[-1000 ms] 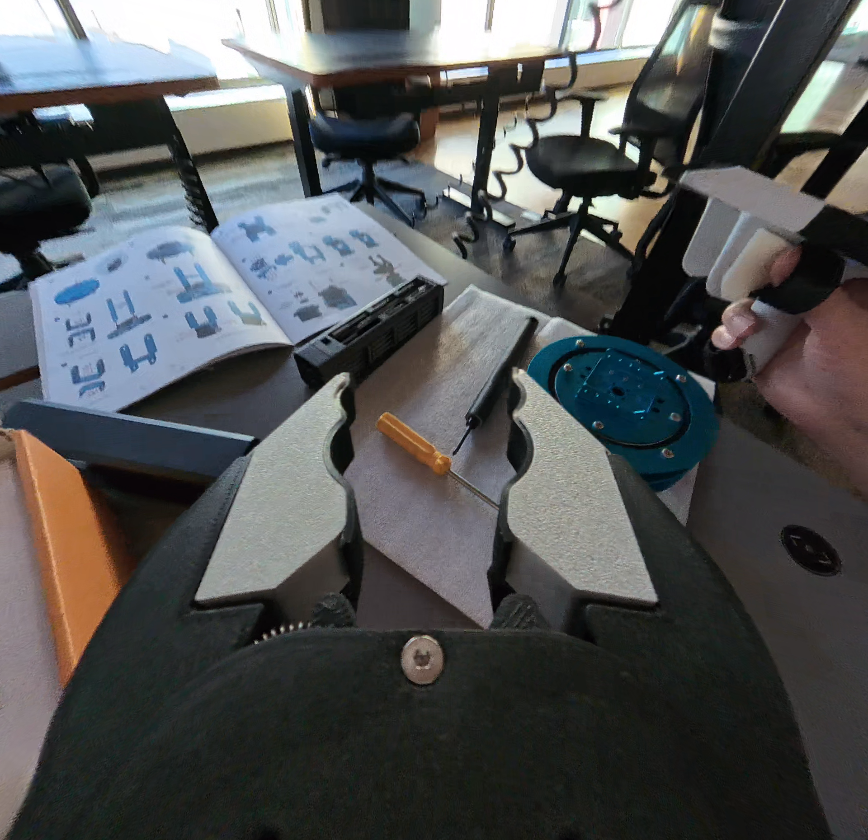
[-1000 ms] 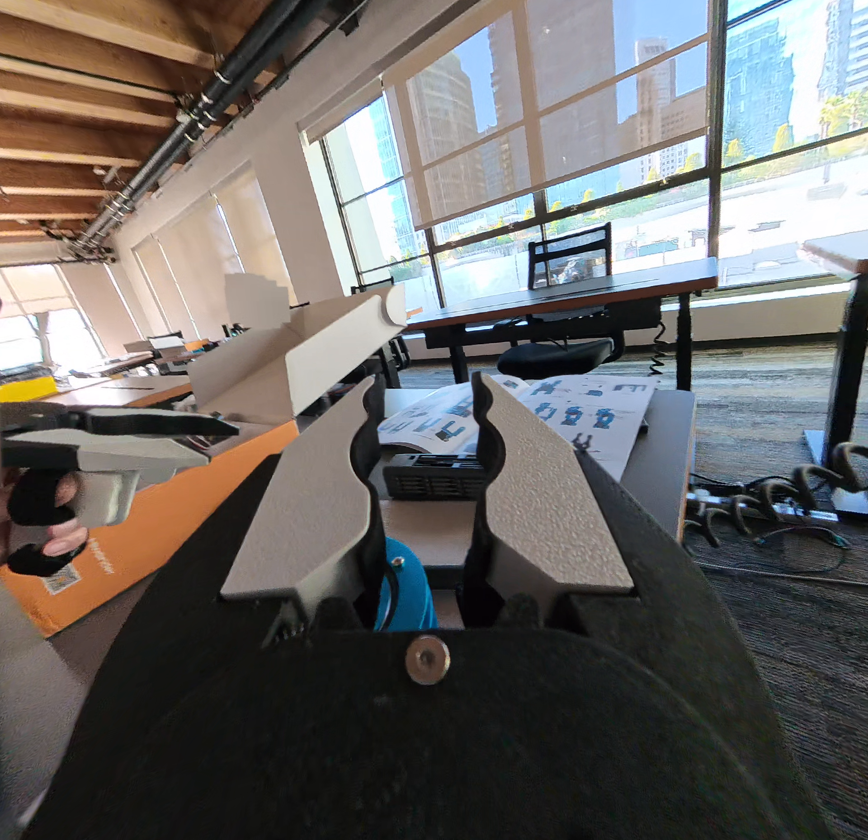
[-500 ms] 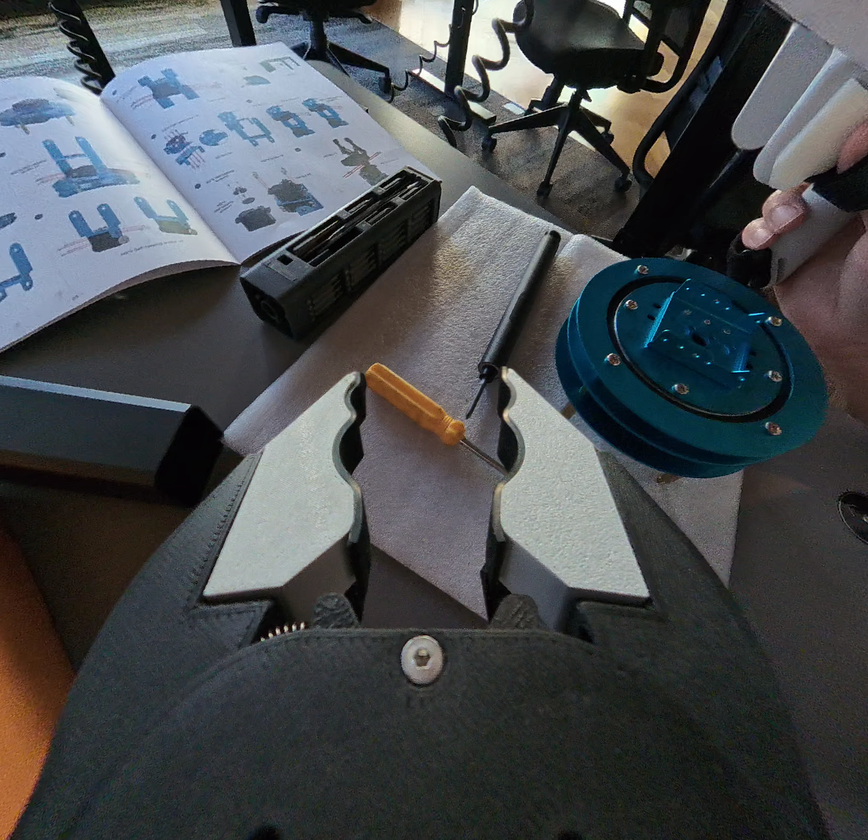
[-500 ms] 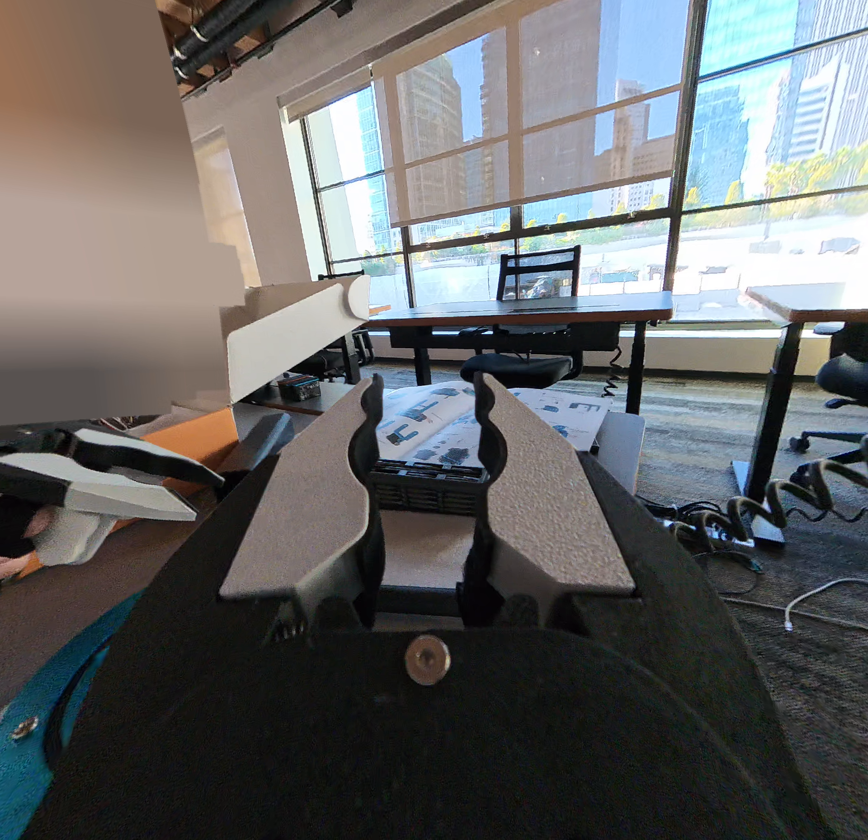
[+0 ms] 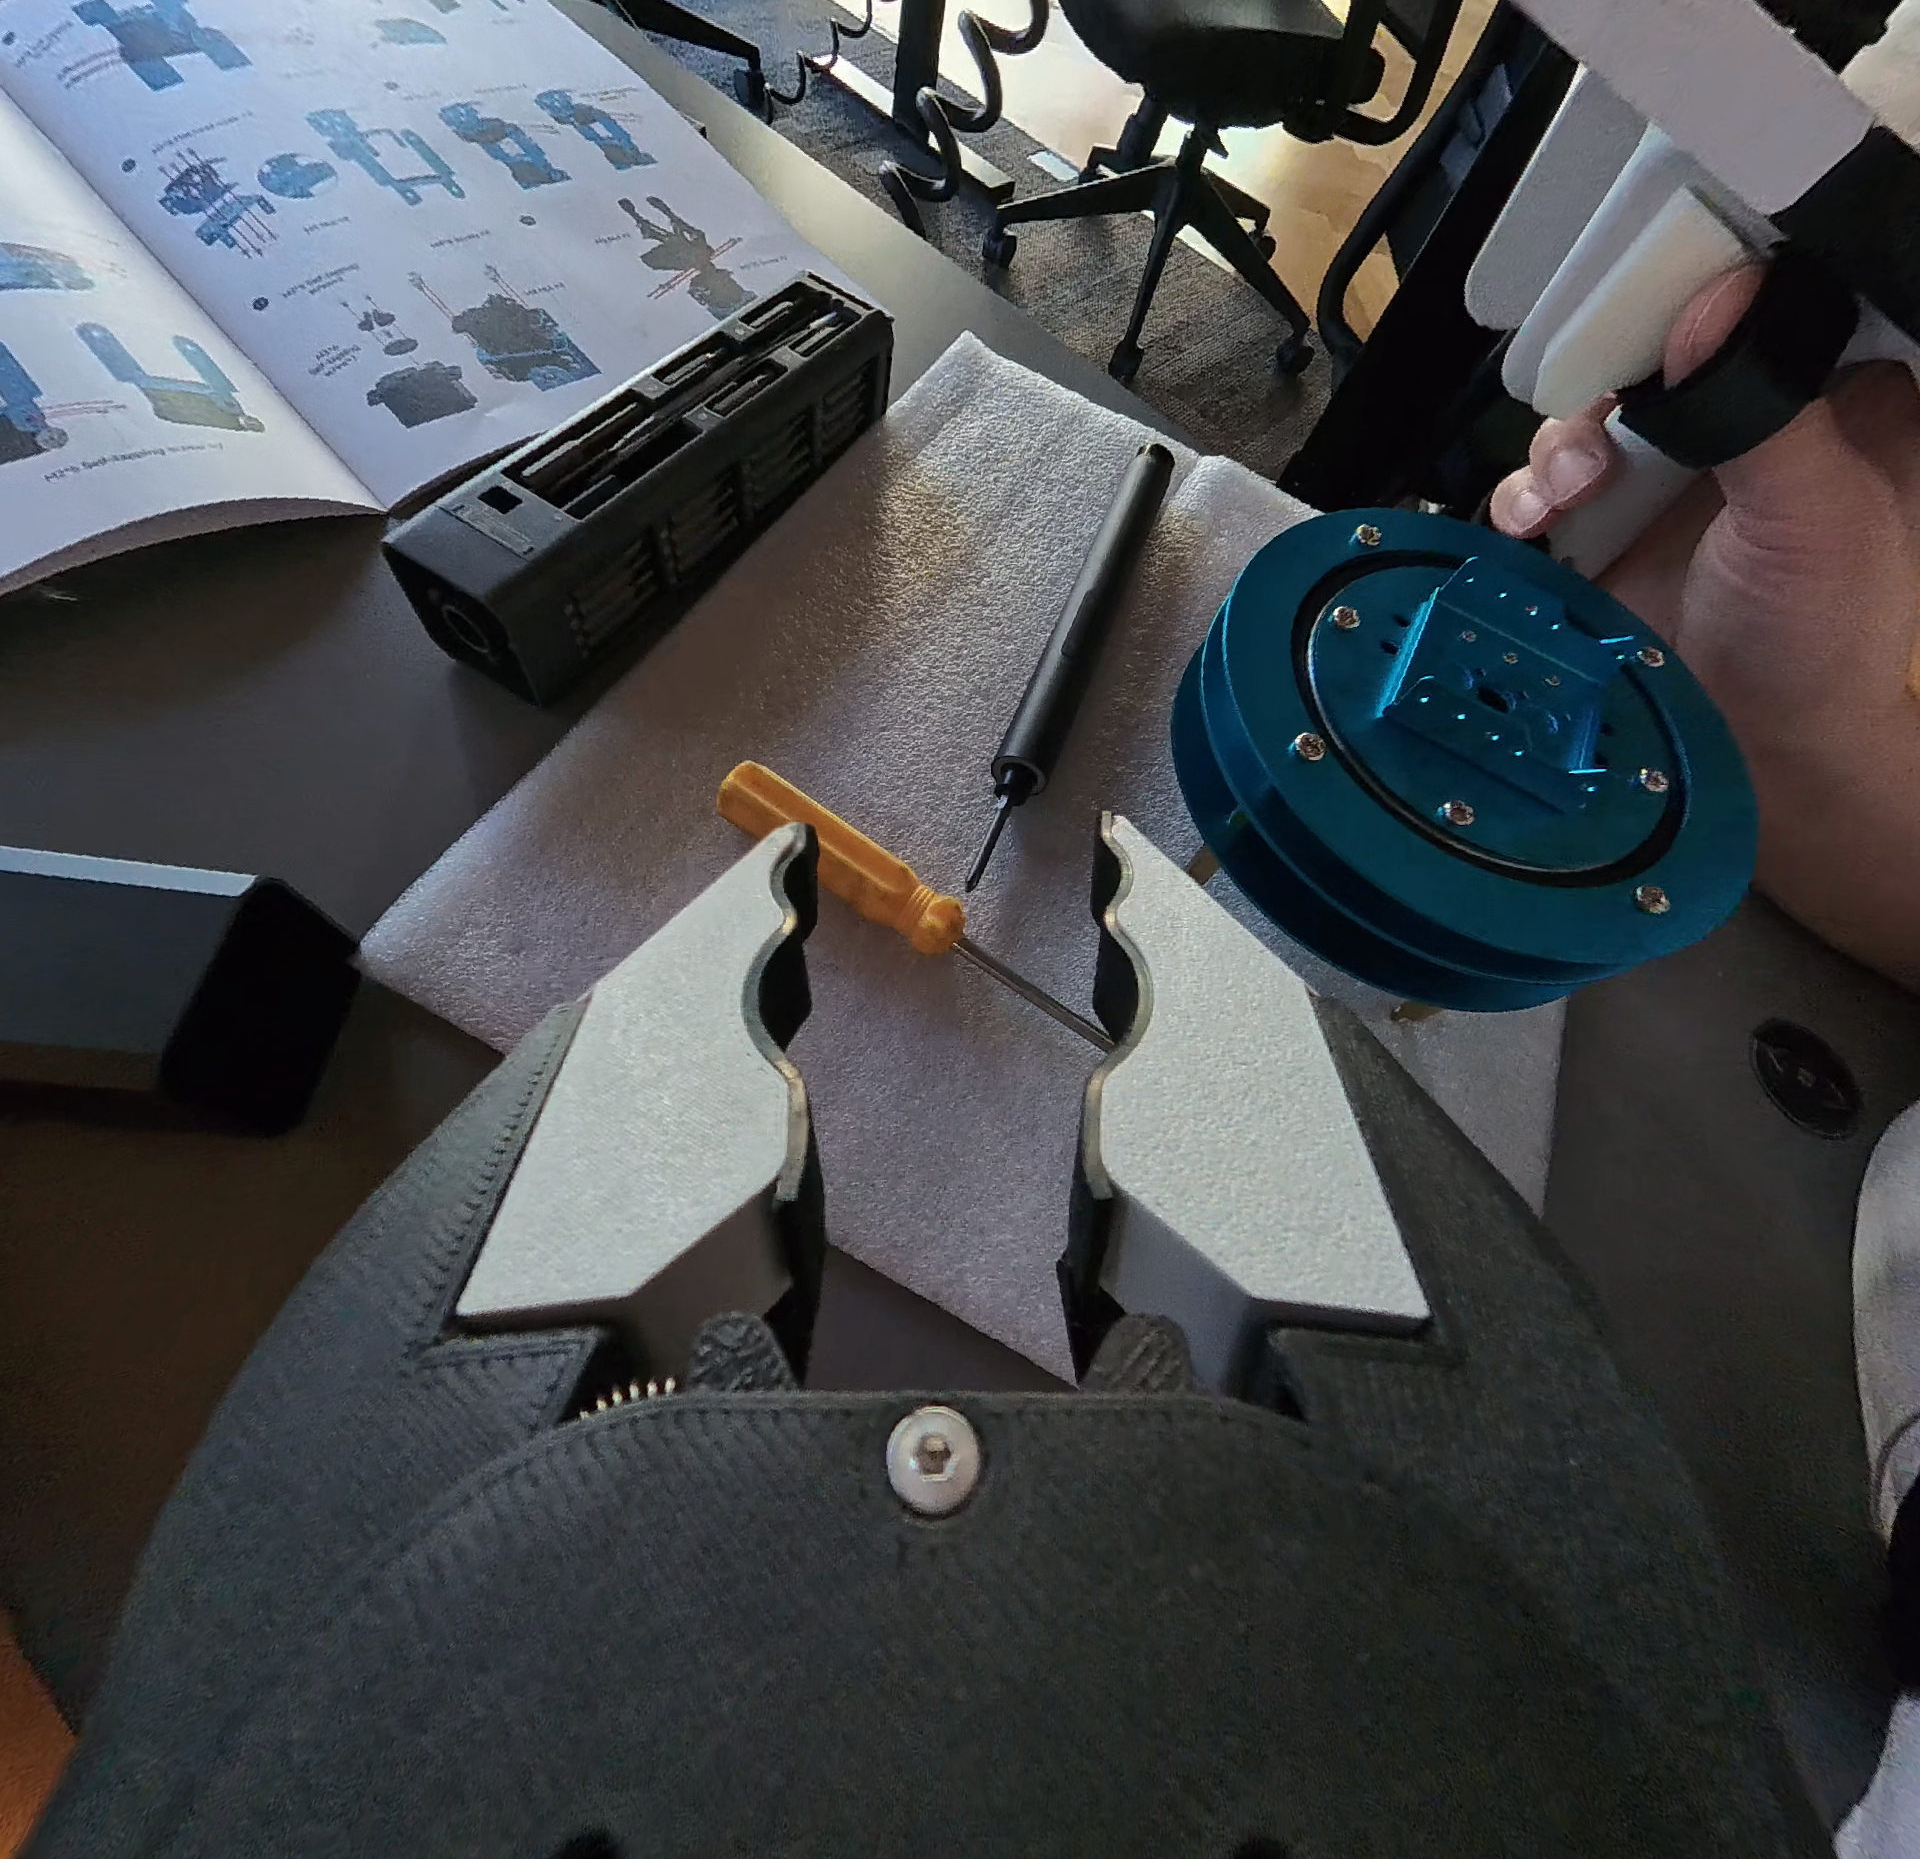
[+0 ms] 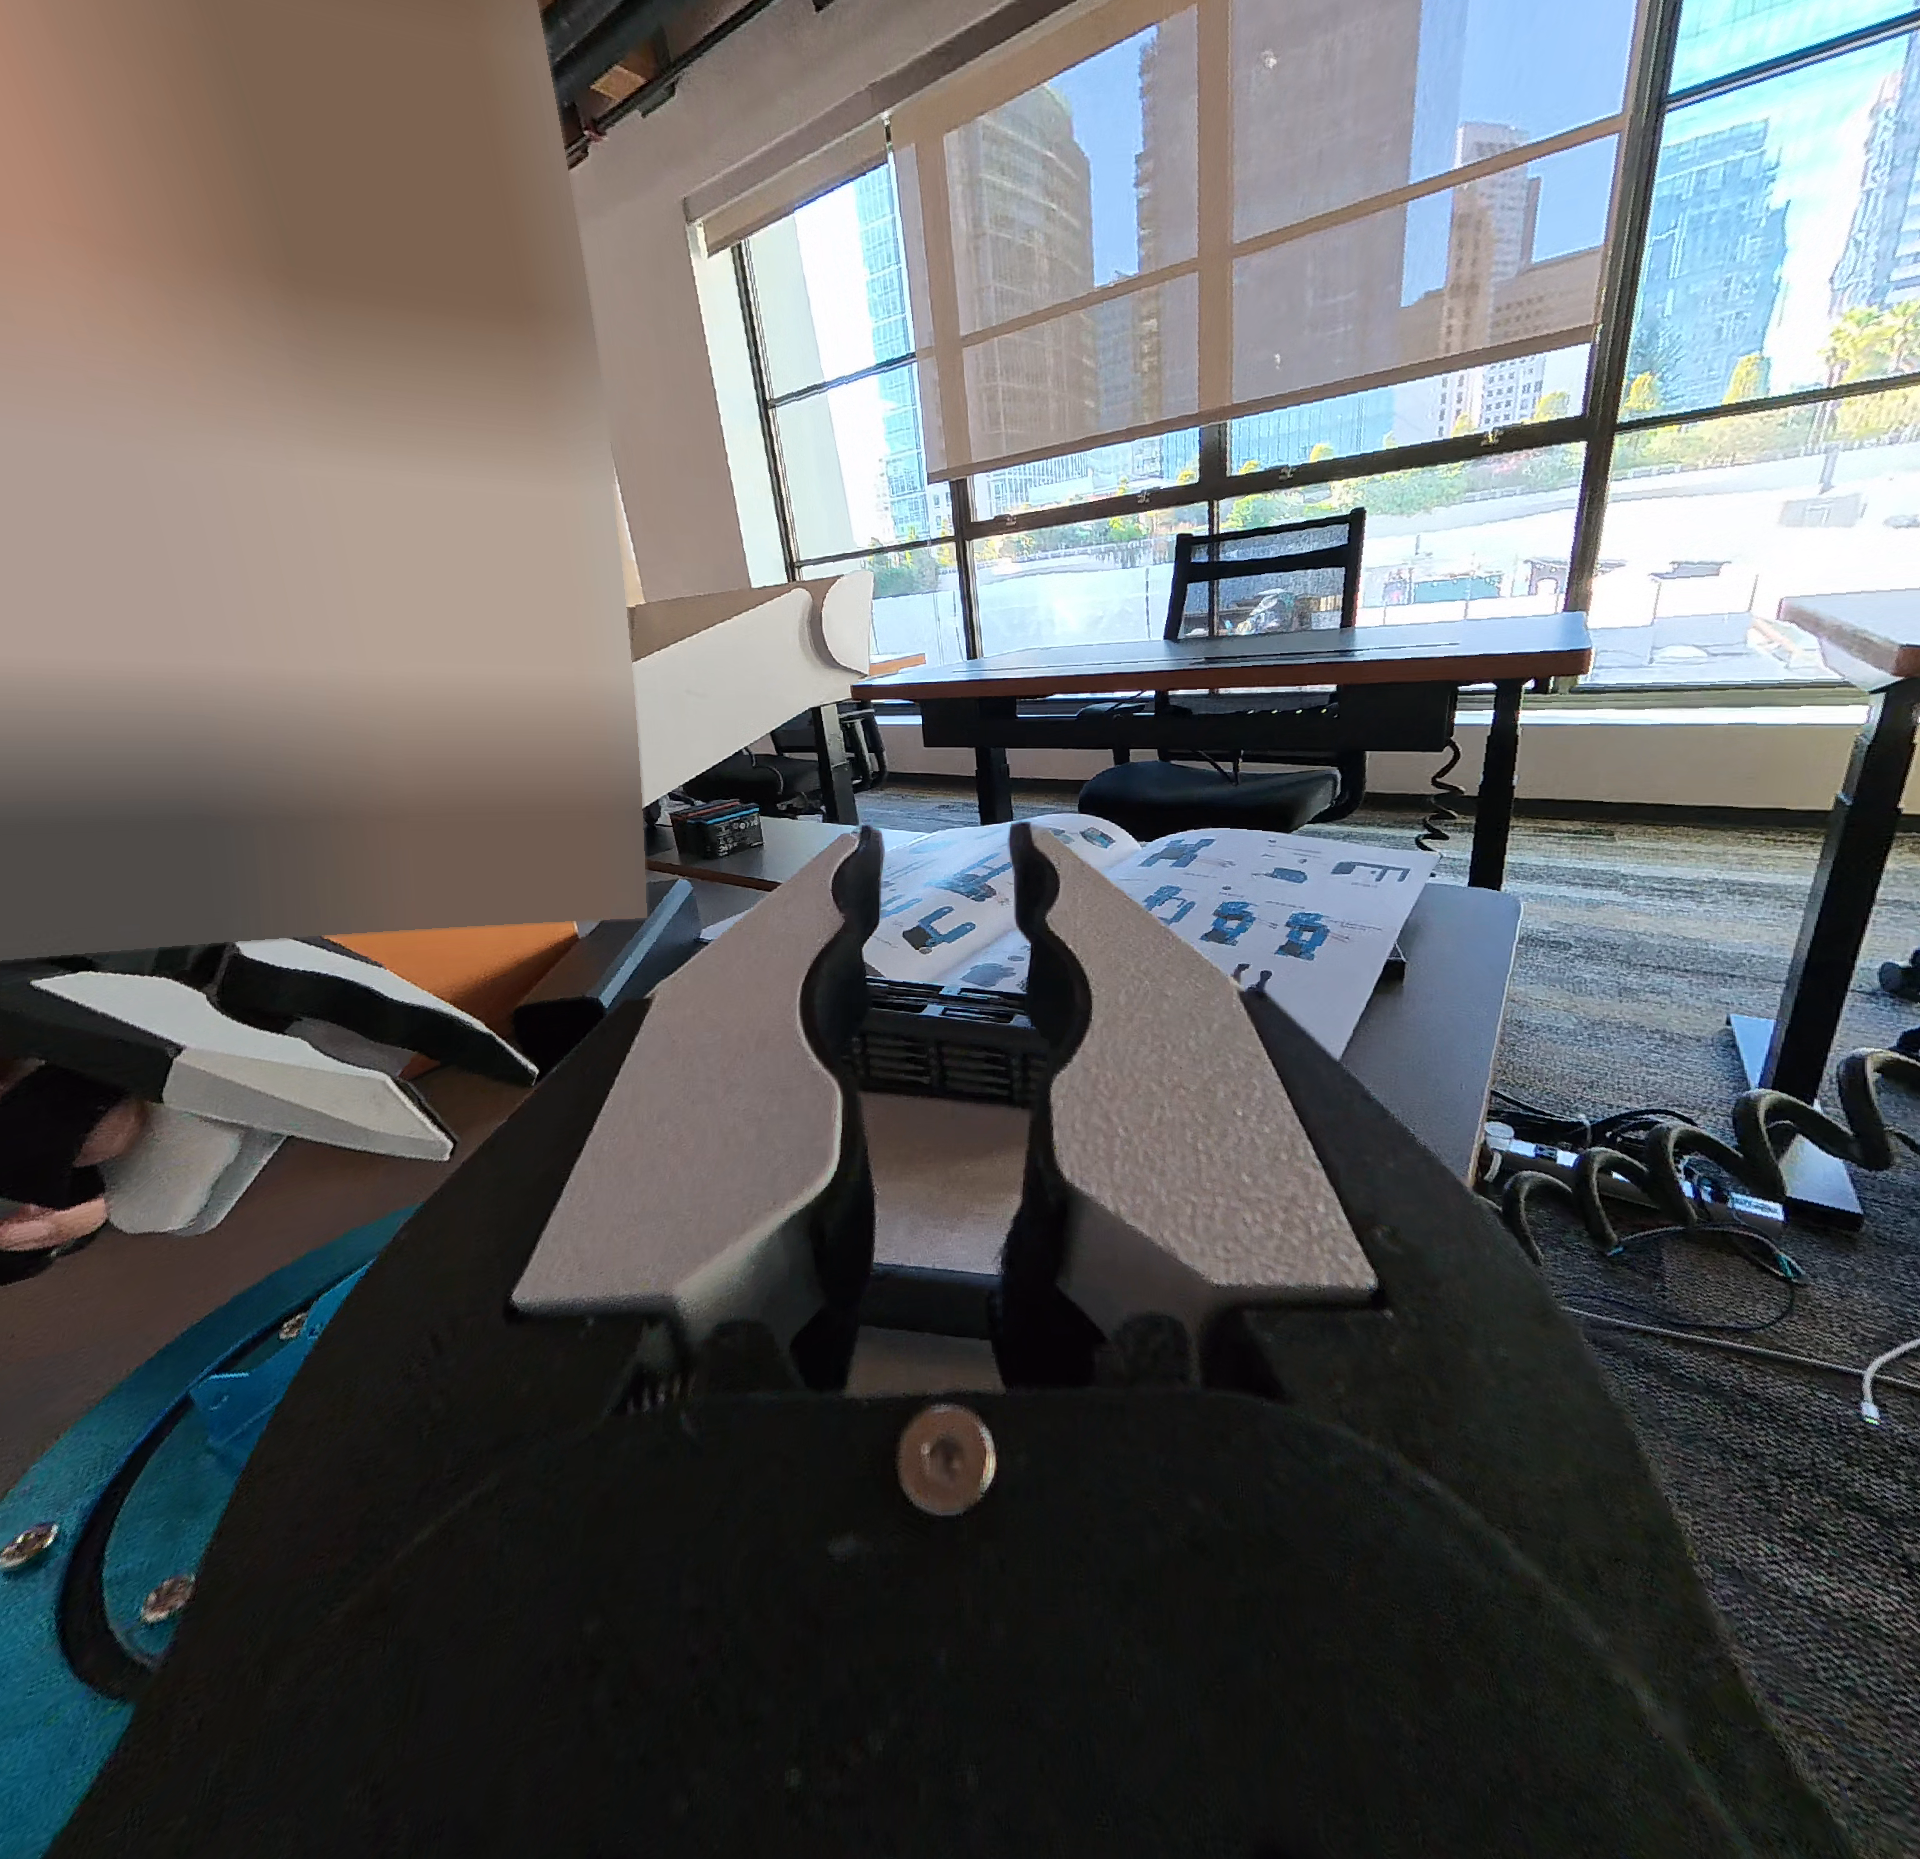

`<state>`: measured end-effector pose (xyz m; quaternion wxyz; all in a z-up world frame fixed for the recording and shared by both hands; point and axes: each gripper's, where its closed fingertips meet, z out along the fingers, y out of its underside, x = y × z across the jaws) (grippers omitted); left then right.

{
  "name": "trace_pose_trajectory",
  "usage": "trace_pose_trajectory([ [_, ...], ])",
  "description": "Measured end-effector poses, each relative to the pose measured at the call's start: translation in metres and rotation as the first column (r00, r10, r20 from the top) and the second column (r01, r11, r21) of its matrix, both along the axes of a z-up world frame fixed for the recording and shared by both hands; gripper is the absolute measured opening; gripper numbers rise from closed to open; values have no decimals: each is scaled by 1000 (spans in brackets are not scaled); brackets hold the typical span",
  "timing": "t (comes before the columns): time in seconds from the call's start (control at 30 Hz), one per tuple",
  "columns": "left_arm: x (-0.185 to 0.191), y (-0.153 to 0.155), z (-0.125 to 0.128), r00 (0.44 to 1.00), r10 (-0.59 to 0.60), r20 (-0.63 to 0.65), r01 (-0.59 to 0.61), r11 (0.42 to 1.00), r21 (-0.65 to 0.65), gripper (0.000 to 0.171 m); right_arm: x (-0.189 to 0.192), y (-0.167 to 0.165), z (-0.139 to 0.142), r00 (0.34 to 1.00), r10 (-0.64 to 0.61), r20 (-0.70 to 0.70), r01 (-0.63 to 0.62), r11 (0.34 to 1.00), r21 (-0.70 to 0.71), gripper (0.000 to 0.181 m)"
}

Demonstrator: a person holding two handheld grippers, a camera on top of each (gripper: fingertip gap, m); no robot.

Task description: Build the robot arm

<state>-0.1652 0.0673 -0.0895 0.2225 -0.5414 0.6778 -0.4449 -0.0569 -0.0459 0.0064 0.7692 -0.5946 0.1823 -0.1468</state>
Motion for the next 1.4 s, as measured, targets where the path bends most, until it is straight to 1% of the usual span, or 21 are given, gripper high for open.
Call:
trace_pose_trajectory([
  [0.1, 0, 1, 1, 1000, 3, 4, -3, 1000, -7, 51, -1, 1, -1, 1000, 13, -8, -13, 1000, 3, 22],
  [0.23, -1, -2, 0, 1000, -11, -1, 11, 1000, -13, 51, -4, 4, -1, 999, 43, -9, -43, 999, -3, 16],
  [0.4, -4, -12, 11, 998, -50, 25, 51, 998, -41, 49, -8, 9, -2, 996, 83, -29, -83, 996, -11, 14],
  [0.57, -7, -18, 21, 995, -75, 63, 75, 997, -2, 39, -10, 7, 2, 995, 94, -33, -94, 996, 1, 13],
  [0.67, -9, -22, 22, 994, -91, 62, 91, 996, -2, 30, -8, 5, 2, 991, 110, -70, -109, 994, 19, 14],
  [0.77, -11, -29, 23, 992, -113, 53, 117, 990, -73, 23, -8, 5, -1, 983, 138, -122, -136, 990, 24, 14],
  [0.83, -14, -38, 26, 987, -153, 49, 159, 974, -161, 6, -9, 5, -3, 978, 149, -142, -148, 989, 21, 14],
  [0.87, -15, -41, 28, 985, -164, 49, 171, 963, -207, 1, -10, 5, -2, 977, 156, -145, -154, 988, 23, 13],
  [0.9, -16, -43, 30, 984, -171, 52, 179, 952, -247, 0, -11, 5, -1, 975, 162, -149, -160, 987, 26, 14],
  [0.97, -16, -46, 34, 981, -184, 59, 193, 934, -299, 0, -14, 4, 0, 972, 175, -155, -172, 985, 31, 14],
  [1.07, -17, -46, 31, 981, -189, 47, 195, 938, -286, 0, -14, 3, -2, 971, 177, -164, -175, 984, 26, 14],
  [1.13, -16, -46, 27, 982, -185, 31, 186, 945, -270, 7, -12, 4, -9, 960, 190, -206, -192, 981, 13, 14],
  [1.23, -15, -48, 25, 983, -183, 26, 183, 945, -270, 14, -11, 5, -17, 936, 218, -278, -219, 975, 29, 14],
  [1.3, -15, -50, 24, 982, -186, 22, 185, 946, -265, 20, -10, 4, -18, 924, 232, -302, -228, 972, 49, 13],
  [1.4, -15, -52, 23, 980, -196, 21, 195, 948, -250, 27, -9, 1, -23, 911, 239, -334, -242, 970, 35, 14],
])
